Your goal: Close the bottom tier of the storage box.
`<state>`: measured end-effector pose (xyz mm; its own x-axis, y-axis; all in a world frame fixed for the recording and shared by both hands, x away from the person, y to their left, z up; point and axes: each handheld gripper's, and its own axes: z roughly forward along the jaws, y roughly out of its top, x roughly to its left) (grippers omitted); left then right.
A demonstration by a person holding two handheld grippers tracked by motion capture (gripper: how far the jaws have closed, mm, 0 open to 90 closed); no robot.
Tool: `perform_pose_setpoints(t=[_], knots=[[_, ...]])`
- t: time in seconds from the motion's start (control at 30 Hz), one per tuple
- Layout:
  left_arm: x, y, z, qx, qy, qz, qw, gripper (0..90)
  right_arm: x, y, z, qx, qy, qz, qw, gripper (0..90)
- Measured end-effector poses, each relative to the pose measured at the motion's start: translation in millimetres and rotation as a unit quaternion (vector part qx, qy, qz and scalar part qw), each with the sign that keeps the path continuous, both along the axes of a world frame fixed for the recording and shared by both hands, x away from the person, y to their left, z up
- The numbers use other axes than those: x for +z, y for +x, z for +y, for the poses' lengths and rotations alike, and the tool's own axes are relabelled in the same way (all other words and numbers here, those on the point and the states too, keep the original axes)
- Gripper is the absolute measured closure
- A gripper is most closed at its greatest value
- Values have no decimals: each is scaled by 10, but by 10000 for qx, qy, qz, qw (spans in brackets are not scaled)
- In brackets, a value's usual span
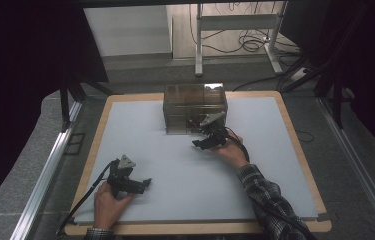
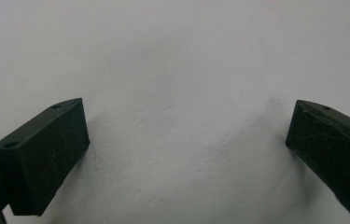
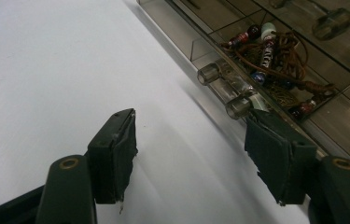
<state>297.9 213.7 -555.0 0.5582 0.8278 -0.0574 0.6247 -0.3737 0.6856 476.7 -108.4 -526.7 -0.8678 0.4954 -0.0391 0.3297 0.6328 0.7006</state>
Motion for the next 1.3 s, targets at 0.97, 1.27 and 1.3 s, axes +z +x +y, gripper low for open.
perform_pose_setpoints(t=[0.97,1.27,1.3], knots=[[0,0,0,0,0,2,10000,0,10,114,20,-63,-13,12,10000,322],[0,0,0,1,-1,3,10000,0,15,145,32,-83,-38,23,10000,321],[0,0,0,1,0,3,10000,0,16,150,34,-87,-48,13,9999,321]])
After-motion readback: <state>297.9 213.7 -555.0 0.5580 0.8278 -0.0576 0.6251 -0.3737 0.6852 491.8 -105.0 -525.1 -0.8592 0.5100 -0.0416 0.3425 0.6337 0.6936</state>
